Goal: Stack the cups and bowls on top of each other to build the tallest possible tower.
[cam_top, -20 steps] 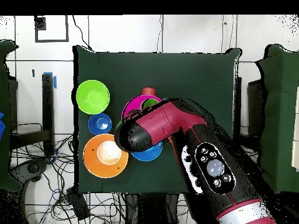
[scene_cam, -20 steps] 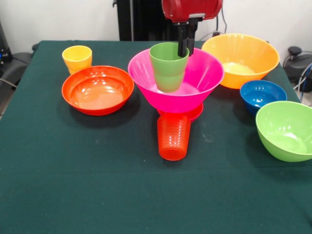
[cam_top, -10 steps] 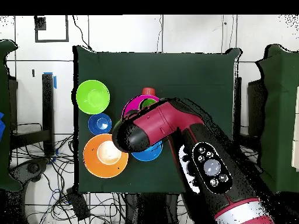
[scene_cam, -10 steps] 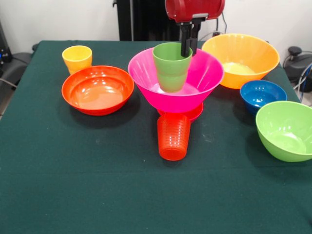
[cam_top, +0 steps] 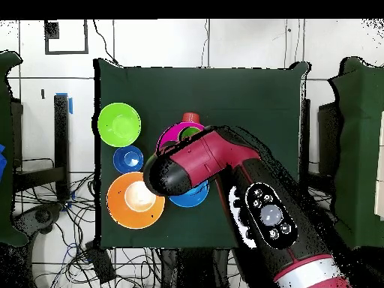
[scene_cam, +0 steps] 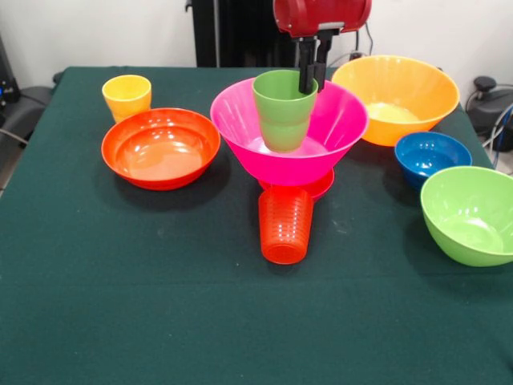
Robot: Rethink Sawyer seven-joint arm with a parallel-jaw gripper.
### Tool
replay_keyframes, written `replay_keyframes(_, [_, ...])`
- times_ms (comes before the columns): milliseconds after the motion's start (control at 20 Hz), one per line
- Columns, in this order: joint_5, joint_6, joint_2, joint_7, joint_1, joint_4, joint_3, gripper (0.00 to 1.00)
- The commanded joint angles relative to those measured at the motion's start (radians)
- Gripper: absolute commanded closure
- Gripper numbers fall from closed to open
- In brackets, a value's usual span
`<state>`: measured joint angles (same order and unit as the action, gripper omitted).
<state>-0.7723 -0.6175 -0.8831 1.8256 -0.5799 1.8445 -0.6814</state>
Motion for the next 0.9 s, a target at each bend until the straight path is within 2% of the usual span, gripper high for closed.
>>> replay_keyframes(50, [-0.063, 0.043, 0.047, -0.035, 0.026, 0.016, 0.030, 1.00])
replay_keyframes(450, [-0.078, 0.054, 0.062, -0.012, 0.039, 0.021, 0.048, 1.00])
replay_keyframes(900, [-0.089, 0.114, 0.078, 0.017, 0.039, 0.040, 0.064, 1.00])
